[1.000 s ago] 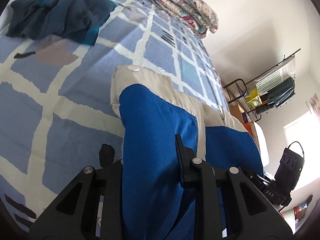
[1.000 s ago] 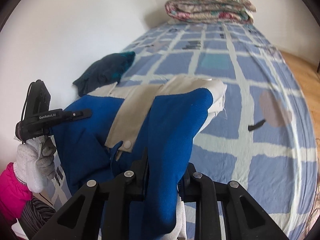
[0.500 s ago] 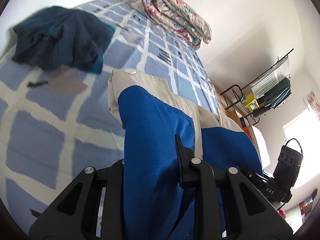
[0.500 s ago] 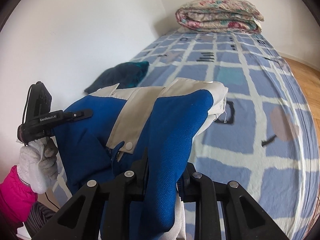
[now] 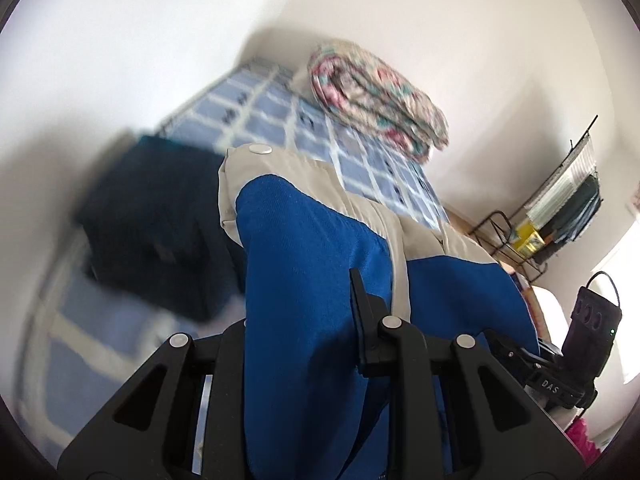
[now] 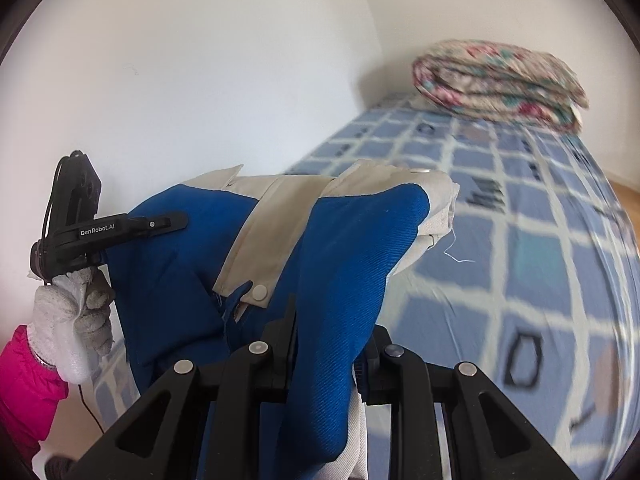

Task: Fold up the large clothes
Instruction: 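Set the folded bundle down on the bed and open both grippers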

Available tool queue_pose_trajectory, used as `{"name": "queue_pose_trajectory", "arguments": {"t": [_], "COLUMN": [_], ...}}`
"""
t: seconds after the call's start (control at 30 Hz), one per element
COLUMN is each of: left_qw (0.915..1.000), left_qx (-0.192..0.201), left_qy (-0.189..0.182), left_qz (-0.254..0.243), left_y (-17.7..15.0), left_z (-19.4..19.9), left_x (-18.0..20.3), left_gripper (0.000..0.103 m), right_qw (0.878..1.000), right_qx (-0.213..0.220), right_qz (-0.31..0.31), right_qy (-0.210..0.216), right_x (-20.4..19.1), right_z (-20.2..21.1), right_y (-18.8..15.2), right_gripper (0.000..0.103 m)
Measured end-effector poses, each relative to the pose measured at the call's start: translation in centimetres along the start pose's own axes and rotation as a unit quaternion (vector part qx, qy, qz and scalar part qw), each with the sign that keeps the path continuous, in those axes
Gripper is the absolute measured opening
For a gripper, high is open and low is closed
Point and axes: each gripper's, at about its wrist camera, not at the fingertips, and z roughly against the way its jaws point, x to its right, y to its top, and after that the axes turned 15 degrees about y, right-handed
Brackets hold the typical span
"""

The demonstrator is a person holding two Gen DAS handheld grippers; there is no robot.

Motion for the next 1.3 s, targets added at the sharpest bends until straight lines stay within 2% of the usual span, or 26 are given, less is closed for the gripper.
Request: {"name": "queue_pose_trajectory", "arguments": {"t": [0.2, 0.3, 0.4, 0.5, 0.6, 0.67, 0.73, 0.77, 0.8, 0.87, 0.93, 1.1, 1.3], "left_qw": [0.9985, 0.9953, 0.9911, 0.9870, 0.9821, 0.9708, 0.9655, 0.9598, 0.9556, 0.9418, 0.9360, 0.9408, 0.9315], "left_qx": [0.039, 0.050, 0.071, 0.082, 0.042, 0.029, 0.026, 0.031, 0.034, 0.041, 0.046, 0.055, 0.084], "left_qy": [0.038, 0.073, 0.102, 0.134, 0.183, 0.238, 0.259, 0.279, 0.292, 0.327, 0.339, 0.327, 0.344], "left_qz": [-0.009, -0.041, -0.047, -0.035, -0.011, -0.010, -0.005, -0.010, -0.024, -0.066, -0.082, -0.070, -0.082], "left_y": [8.1, 11.2, 13.4, 13.9, 12.6, 11.4, 10.2, 9.7, 9.6, 9.2, 9.1, 9.0, 8.0], "left_z": [-1.8, -3.5, -5.6, -8.9, -14.0, -16.5, -17.3, -17.3, -17.4, -17.3, -16.6, -13.0, -5.5], "left_x": [-3.7, -4.7, -6.5, -8.9, -11.8, -13.2, -14.0, -13.9, -13.5, -11.9, -10.6, -9.2, -7.4], "left_gripper": [0.021, 0.021, 0.021, 0.021, 0.023, 0.033, 0.050, 0.053, 0.053, 0.053, 0.053, 0.053, 0.053], "right_qw": [0.999, 0.999, 0.998, 0.999, 1.000, 1.000, 0.998, 0.997, 0.996, 0.996, 0.997, 0.998, 0.999], "right_qx": [0.020, 0.025, 0.034, 0.044, 0.018, -0.004, -0.032, -0.043, -0.043, -0.039, -0.044, -0.031, -0.010], "right_qz": [0.030, 0.049, 0.046, 0.026, 0.004, -0.006, -0.043, -0.064, -0.077, -0.073, -0.061, -0.047, -0.011], "right_qy": [0.004, -0.003, 0.002, 0.010, -0.005, -0.027, -0.025, -0.013, -0.007, -0.012, -0.021, -0.029, -0.038], "right_x": [0.7, 0.6, 0.4, 1.1, 3.0, 4.6, 7.2, 8.6, 9.4, 9.4, 8.8, 7.2, 3.6], "right_z": [-6.2, -9.6, -13.9, -17.5, -21.8, -23.7, -24.8, -25.2, -25.2, -24.6, -24.0, -20.7, -14.6], "right_y": [5.6, 7.9, 9.8, 10.1, 8.8, 7.2, 5.8, 5.3, 4.8, 4.7, 5.0, 5.7, 6.2], "right_gripper": [0.021, 0.021, 0.021, 0.021, 0.021, 0.024, 0.042, 0.045, 0.049, 0.052, 0.052, 0.052, 0.053]}}
